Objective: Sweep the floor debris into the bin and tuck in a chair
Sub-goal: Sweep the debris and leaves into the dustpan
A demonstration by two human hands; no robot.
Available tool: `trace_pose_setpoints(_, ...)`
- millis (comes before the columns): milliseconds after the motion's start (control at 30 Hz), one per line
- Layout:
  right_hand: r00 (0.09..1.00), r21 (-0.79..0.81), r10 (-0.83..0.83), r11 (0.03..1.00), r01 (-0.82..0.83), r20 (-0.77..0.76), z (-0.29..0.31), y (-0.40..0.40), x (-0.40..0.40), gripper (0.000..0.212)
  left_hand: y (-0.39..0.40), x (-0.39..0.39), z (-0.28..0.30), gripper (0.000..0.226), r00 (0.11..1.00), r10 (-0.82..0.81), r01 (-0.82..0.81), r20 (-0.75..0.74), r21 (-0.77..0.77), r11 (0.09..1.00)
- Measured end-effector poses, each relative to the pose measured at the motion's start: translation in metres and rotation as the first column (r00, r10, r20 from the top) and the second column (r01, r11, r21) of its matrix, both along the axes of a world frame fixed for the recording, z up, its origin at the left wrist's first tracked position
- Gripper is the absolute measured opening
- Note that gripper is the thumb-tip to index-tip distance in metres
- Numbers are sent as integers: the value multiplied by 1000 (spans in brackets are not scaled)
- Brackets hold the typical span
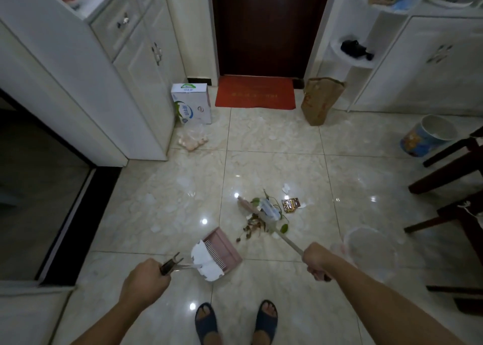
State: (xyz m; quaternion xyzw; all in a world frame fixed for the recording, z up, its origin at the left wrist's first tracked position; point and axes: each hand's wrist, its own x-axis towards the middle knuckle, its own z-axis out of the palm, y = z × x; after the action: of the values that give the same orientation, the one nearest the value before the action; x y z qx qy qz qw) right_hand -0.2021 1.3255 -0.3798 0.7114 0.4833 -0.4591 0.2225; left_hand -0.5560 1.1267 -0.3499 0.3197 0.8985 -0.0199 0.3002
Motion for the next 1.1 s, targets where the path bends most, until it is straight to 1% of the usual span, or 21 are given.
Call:
trace_pose_setpoints(100,997,-29,73,997,-73,9,-12,-11,-17,24,7,-6,-6,23,998,53,-53,23,24,998)
trace_pose_setpoints(200,988,-81,155,985,-152,29,-14,-27,-30,18,18,-5,-6,26,999,39,-39,2,19,999)
trace_pose_setpoints(333,984,-126,180,976,-178,6,-14,-48,-33,27,39,-11,-3,24,1000,19,-20,8,12,1000)
trace_pose_setpoints(433,986,-183,164,970,-162,-6,-6,-56,-32,22,49,-18,-1,21,999,30,-30,21,13,999)
trace_pose_setpoints(533,990,-232,128,963,-138,-58,3,-63,-27,13,51,-24,-3,19,999,37,-38,27,17,999)
trace_pose_setpoints(633,987,-252,111,958,-137,-115,13,-69,-23,15,50,-23,-6,20,999,18,-19,35,15,1000)
trace_pose_setpoints(767,985,-326,-21,945,-36,-169,30,-74,-16,15,51,-19,-7,16,999,8,-9,40,23,1000)
trace_pose_setpoints(867,980,-299,-60,954,0,-191,46,-72,-7,19,50,-18,-7,14,999,3,-4,38,28,1000)
trace_pose_setpoints(967,980,-222,-44,975,0,-193,57,-67,3,34,48,-18,-9,14,1000,7,-8,27,28,1000)
trace_pose_setpoints(1100,975,-172,-76,984,39,-210,64,-56,7,37,47,-17,-11,15,1000,13,-14,25,40,999)
